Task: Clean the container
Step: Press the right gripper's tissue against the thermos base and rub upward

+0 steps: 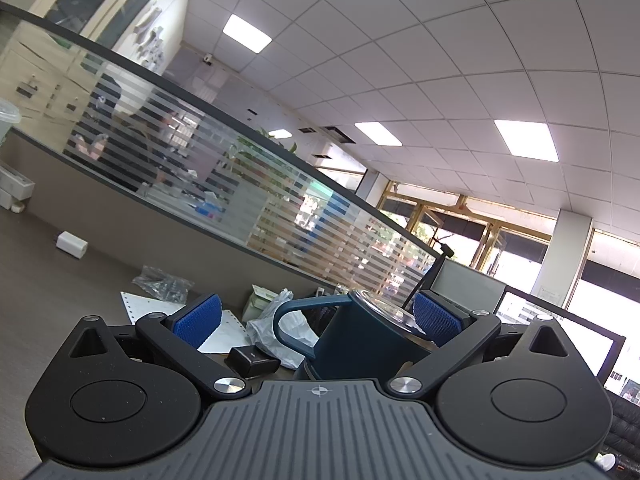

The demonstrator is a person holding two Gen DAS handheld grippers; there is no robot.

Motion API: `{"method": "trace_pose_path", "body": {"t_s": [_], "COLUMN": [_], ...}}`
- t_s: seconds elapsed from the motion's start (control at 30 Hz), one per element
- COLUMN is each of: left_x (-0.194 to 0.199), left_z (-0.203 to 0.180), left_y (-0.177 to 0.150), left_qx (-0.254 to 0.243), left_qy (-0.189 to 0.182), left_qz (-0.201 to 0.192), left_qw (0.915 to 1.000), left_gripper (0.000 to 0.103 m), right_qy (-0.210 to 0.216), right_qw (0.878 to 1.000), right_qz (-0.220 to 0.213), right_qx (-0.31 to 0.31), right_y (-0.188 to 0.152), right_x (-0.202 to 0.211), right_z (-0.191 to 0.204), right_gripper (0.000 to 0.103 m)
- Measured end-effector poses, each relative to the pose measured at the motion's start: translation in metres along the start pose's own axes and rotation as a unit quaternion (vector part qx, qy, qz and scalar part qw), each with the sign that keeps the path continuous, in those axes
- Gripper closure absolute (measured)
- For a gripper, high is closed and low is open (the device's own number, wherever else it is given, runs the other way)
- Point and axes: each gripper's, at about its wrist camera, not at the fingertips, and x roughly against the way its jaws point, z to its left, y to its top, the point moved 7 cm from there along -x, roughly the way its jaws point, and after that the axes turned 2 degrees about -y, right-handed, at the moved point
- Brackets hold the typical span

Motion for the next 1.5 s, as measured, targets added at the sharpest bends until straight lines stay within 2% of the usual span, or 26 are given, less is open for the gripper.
{"method": "trace_pose_path", "body": {"t_s": [0.6, 0.97, 1.5], "left_x": [0.001, 0.003, 0.003], "left_z": [0.002, 0.003, 0.003], "left_y": [-0.001, -0.003, -0.002], "left_qx": [0.004, 0.007, 0.006], "left_qy": [0.000, -0.002, -0.004], "left_qz": [-0.001, -0.001, 0.001], "left_qw": [1.0000, 1.0000, 1.0000], "left_gripper": [0.000, 0.000, 0.000], "right_qy": [-0.016, -0.005, 0.007], "right_qw": [1.000, 1.000, 0.999], "right_qz": [-0.008, -0.005, -0.046], "right_qx": [0.023, 0.022, 0.023], "right_y": [-0.010, -0.013, 0.004], "right_x": [0.014, 0.019, 0.040], "right_z": [0.012, 0.018, 0.029], "right_gripper": [0.093, 0.093, 0.093]}}
